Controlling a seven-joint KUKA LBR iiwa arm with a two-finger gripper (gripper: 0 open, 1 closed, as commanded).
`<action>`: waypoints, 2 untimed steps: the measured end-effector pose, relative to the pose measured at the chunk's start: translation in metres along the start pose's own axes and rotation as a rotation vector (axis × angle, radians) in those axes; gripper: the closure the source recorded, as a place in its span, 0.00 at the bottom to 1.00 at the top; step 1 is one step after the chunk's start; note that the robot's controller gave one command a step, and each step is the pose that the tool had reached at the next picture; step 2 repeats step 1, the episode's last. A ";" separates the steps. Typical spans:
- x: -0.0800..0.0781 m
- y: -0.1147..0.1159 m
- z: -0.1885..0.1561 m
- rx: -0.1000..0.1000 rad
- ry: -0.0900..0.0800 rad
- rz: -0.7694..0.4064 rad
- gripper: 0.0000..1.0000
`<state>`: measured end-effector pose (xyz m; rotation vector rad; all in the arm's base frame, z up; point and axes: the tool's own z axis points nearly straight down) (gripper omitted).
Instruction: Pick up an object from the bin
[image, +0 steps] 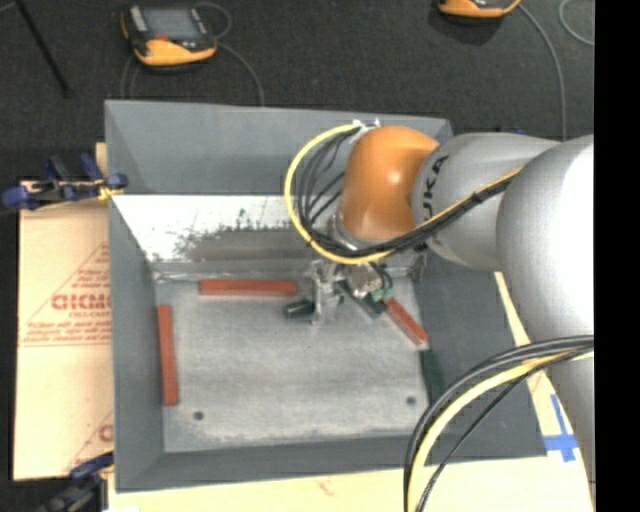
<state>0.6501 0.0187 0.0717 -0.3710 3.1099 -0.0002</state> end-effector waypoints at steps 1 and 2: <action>0.011 -0.026 -0.149 0.002 0.002 -0.040 1.00; 0.011 -0.026 -0.149 0.002 0.002 -0.040 1.00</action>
Offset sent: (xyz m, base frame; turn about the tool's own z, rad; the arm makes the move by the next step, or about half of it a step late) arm 0.0000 0.0000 0.0000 0.0000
